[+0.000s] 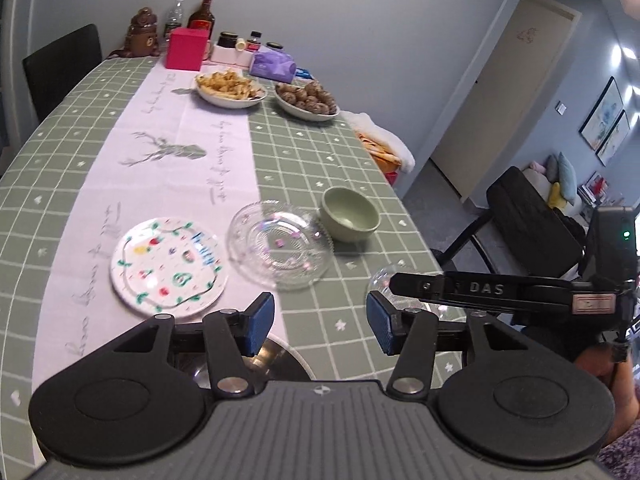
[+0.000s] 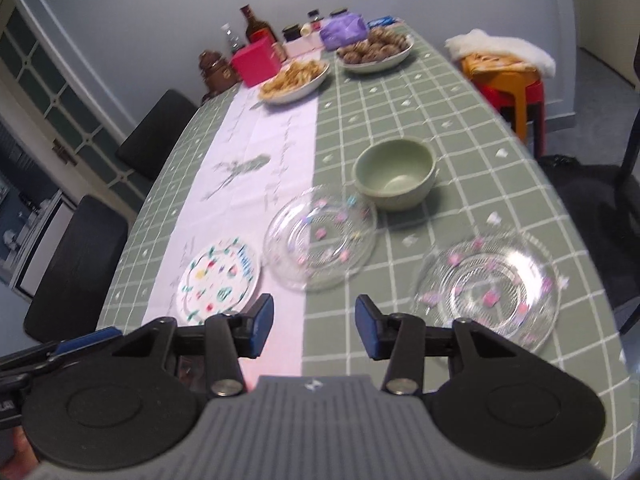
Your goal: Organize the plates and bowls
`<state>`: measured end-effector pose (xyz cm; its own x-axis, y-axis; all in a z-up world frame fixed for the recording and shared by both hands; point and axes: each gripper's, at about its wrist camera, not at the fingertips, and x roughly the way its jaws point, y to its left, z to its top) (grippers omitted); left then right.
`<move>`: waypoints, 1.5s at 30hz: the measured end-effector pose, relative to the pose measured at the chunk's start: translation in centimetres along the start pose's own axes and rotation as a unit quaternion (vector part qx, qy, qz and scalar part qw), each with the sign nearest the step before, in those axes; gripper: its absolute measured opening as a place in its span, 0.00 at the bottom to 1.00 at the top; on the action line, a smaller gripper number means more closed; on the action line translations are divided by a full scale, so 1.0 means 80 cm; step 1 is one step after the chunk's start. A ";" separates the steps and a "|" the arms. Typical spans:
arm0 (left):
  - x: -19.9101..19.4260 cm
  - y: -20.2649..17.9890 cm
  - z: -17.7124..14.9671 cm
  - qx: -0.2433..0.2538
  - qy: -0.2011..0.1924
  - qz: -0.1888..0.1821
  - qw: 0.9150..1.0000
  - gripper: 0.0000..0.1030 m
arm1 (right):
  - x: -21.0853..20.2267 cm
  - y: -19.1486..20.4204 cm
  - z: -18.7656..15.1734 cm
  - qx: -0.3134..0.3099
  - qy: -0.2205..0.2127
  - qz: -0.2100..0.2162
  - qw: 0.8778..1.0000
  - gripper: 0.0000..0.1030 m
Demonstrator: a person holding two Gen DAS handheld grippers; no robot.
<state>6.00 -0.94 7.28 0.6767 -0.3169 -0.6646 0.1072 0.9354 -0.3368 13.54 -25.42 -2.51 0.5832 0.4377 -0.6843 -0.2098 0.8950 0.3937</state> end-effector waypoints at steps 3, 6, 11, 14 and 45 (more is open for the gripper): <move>0.013 -0.011 0.023 0.017 0.002 -0.004 1.000 0.59 | 0.012 -0.010 0.020 0.003 -0.016 -0.022 1.000 0.44; 0.033 -0.024 0.047 0.035 0.006 0.002 0.999 0.59 | 0.030 -0.022 0.039 0.010 -0.025 -0.048 0.998 0.44; 0.085 -0.037 0.083 0.051 0.029 0.012 0.998 0.59 | 0.059 -0.054 0.075 0.022 -0.037 -0.080 0.996 0.44; 0.125 -0.035 0.101 0.033 0.055 0.002 0.998 0.54 | 0.075 -0.082 0.094 0.064 -0.026 -0.067 0.995 0.42; 0.368 -0.025 0.121 -0.044 0.135 0.099 0.985 0.12 | 0.195 -0.136 0.135 0.144 0.051 -0.067 0.986 0.12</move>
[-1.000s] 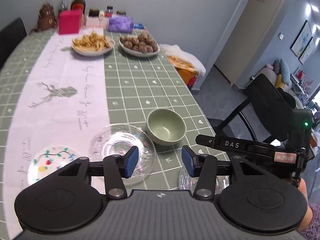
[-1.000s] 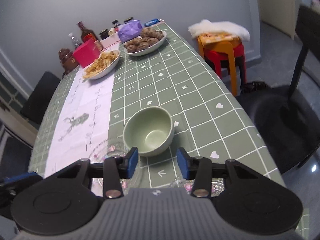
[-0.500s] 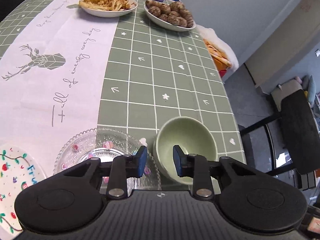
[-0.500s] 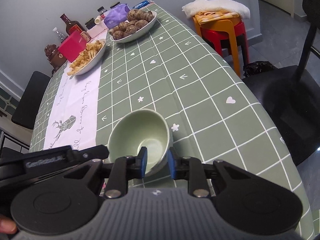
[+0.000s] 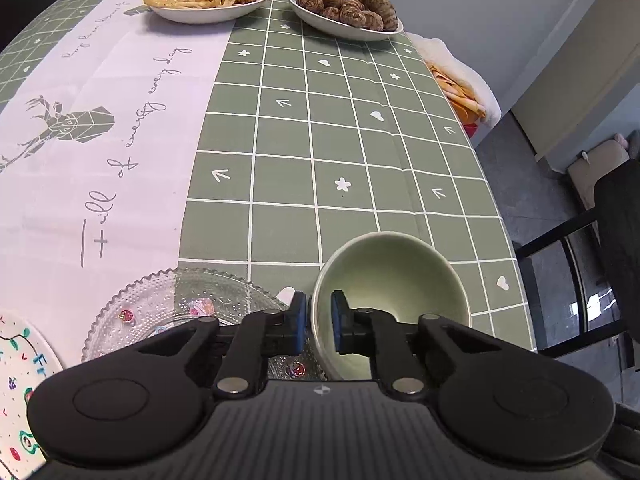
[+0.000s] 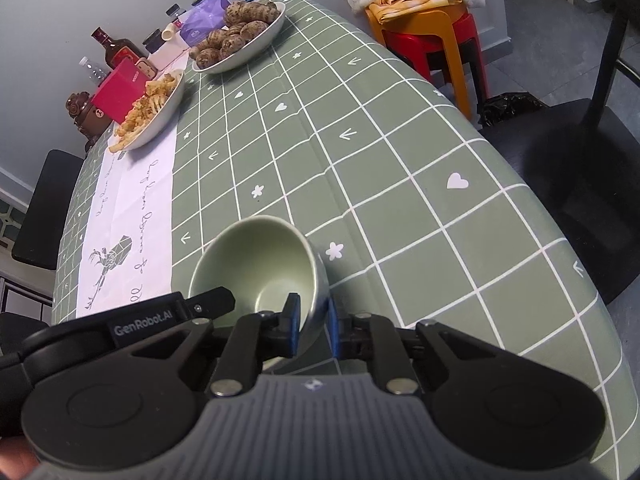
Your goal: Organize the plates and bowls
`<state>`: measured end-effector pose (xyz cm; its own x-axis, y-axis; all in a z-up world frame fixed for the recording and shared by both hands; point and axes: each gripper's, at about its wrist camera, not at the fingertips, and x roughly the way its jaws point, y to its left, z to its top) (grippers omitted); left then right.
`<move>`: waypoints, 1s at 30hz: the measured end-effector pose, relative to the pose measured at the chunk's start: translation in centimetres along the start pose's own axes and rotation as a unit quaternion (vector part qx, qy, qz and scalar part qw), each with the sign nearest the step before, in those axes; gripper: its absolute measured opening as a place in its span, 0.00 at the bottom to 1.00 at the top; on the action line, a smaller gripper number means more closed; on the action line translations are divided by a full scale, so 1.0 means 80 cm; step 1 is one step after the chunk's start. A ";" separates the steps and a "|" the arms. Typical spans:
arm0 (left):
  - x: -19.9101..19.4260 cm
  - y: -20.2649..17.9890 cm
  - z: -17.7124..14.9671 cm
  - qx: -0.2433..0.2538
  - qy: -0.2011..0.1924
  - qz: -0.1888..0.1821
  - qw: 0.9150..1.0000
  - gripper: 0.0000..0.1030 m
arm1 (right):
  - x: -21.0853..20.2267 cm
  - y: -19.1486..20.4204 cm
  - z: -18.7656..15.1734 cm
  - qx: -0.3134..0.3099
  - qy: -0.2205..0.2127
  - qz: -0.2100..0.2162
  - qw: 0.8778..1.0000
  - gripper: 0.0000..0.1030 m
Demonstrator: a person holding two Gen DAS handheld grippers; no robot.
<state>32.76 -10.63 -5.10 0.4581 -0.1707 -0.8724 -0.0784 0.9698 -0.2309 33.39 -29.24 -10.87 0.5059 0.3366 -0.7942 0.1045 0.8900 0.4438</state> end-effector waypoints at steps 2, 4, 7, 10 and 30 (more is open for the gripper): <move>0.001 -0.004 -0.001 0.007 -0.002 0.011 1.000 0.08 | 0.001 0.002 -0.001 -0.001 -0.002 -0.005 1.000 0.12; 0.003 -0.006 -0.003 0.014 -0.002 0.018 1.000 0.08 | 0.003 0.003 0.000 -0.001 -0.002 -0.009 1.000 0.12; 0.003 -0.012 -0.005 0.016 -0.005 0.032 0.999 0.09 | 0.007 0.007 -0.001 -0.009 0.000 -0.016 1.000 0.12; 0.004 -0.014 -0.005 0.014 -0.008 0.037 0.999 0.09 | 0.009 0.007 -0.001 -0.009 0.001 -0.018 1.000 0.13; -0.098 -0.031 -0.024 0.027 -0.039 0.046 0.998 0.06 | -0.075 0.021 -0.012 -0.002 -0.014 0.017 1.000 0.08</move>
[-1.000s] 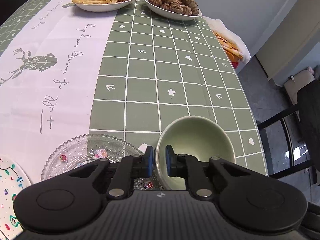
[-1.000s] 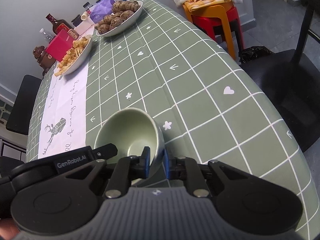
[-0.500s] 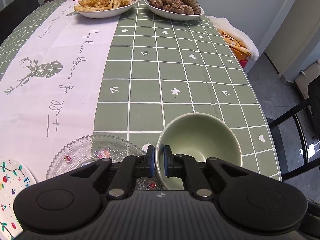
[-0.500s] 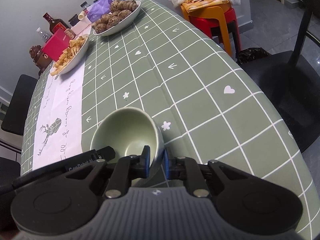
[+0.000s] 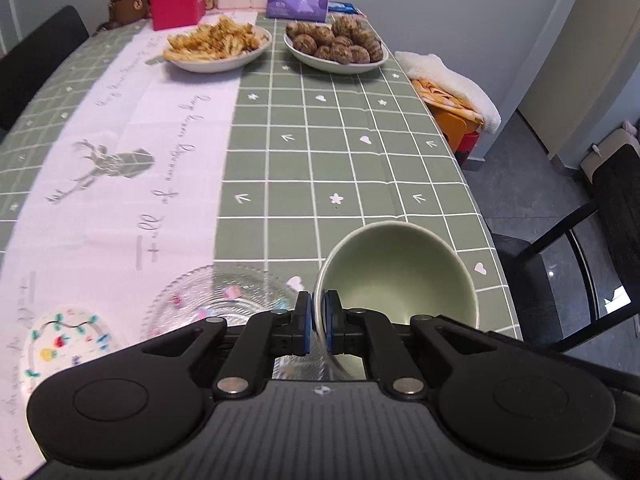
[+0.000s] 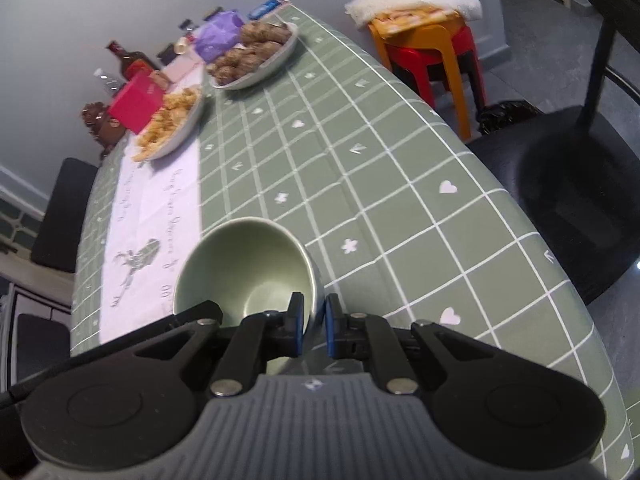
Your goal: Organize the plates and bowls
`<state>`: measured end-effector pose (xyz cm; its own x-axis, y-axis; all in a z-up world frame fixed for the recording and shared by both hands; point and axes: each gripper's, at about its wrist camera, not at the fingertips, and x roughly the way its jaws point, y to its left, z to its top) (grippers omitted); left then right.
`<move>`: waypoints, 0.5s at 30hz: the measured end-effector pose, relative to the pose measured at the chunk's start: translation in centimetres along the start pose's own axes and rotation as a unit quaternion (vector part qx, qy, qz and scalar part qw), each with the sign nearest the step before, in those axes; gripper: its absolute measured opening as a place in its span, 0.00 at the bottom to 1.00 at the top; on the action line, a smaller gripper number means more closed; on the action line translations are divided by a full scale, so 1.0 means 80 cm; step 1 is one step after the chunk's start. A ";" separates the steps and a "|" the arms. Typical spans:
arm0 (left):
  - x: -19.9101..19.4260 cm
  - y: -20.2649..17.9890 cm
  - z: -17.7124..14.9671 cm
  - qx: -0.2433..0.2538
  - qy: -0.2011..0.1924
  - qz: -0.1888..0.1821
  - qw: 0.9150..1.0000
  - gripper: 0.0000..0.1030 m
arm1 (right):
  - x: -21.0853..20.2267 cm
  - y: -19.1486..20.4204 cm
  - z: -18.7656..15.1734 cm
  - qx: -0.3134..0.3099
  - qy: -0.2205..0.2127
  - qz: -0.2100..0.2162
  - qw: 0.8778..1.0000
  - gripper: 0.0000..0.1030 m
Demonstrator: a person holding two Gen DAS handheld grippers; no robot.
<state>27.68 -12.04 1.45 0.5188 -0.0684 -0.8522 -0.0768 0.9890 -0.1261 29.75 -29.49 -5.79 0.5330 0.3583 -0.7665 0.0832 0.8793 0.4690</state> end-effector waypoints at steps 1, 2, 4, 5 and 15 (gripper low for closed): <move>-0.013 0.004 -0.002 -0.002 -0.004 0.001 1.000 0.06 | -0.011 0.006 -0.004 -0.006 -0.003 0.006 1.000 0.08; -0.025 0.008 -0.005 -0.005 -0.007 0.001 1.000 0.06 | -0.021 0.013 -0.008 -0.012 -0.006 0.011 1.000 0.08; -0.051 0.020 -0.012 -0.018 -0.010 0.002 1.000 0.07 | -0.043 0.027 -0.019 -0.029 -0.011 0.025 0.999 0.08; -0.066 0.026 -0.016 -0.022 -0.012 0.003 1.000 0.07 | -0.053 0.034 -0.025 -0.036 -0.011 0.033 0.999 0.08; -0.169 0.104 -0.090 -0.058 -0.012 0.038 0.998 0.09 | -0.109 0.100 -0.113 -0.127 0.019 0.108 0.986 0.09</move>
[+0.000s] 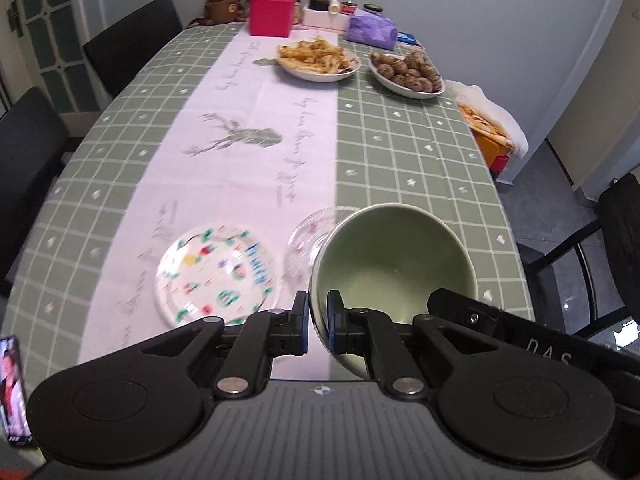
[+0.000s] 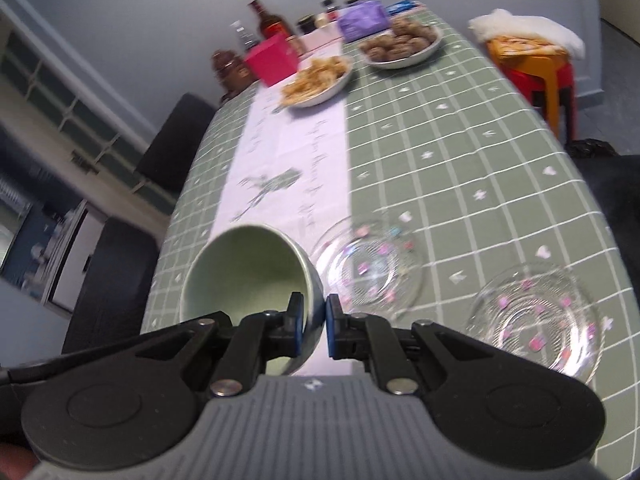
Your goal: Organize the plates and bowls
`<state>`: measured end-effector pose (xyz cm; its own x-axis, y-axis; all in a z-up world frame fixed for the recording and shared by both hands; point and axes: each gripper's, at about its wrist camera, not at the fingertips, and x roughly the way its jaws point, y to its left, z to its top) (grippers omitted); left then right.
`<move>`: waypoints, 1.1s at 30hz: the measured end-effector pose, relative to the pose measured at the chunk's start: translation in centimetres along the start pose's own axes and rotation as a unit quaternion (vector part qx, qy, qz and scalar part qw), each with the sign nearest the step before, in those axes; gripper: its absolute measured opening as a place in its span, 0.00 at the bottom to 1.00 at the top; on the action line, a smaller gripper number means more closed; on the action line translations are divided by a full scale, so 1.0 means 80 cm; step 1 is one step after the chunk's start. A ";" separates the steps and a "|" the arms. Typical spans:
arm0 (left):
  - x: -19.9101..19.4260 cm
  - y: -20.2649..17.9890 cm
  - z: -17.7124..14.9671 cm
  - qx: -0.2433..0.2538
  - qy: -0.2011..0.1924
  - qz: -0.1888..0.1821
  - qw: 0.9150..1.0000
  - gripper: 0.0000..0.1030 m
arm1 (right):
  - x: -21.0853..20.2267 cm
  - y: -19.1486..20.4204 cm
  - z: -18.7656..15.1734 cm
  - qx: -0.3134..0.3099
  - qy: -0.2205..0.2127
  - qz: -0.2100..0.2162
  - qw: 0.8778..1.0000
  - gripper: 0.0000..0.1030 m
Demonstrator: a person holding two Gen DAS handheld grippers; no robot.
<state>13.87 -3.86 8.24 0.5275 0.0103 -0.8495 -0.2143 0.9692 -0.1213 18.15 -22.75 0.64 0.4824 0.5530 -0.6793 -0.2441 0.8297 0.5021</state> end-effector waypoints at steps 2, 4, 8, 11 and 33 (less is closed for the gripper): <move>-0.016 0.018 -0.020 -0.002 0.005 0.000 1.000 0.11 | -0.006 0.016 -0.019 -0.023 0.008 0.011 1.000 0.09; -0.029 0.035 -0.038 -0.005 0.018 0.000 1.000 0.12 | -0.011 0.032 -0.038 -0.045 0.017 0.021 0.999 0.09; -0.044 0.062 -0.065 -0.008 0.042 0.011 0.999 0.13 | -0.005 0.052 -0.071 -0.070 0.058 0.037 0.995 0.09; -0.038 0.081 -0.079 -0.019 0.072 0.016 0.997 0.13 | 0.009 0.063 -0.090 -0.087 0.093 0.033 0.991 0.09; 0.023 0.116 -0.098 -0.021 0.182 -0.005 0.983 0.16 | 0.084 0.091 -0.119 -0.162 0.189 -0.059 0.967 0.06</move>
<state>6.41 3.25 1.49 0.2025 -0.0954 -0.9746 -0.2483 0.9577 -0.1454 11.60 -12.24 -5.36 0.1967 0.3909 -0.8992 -0.4863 0.8352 0.2567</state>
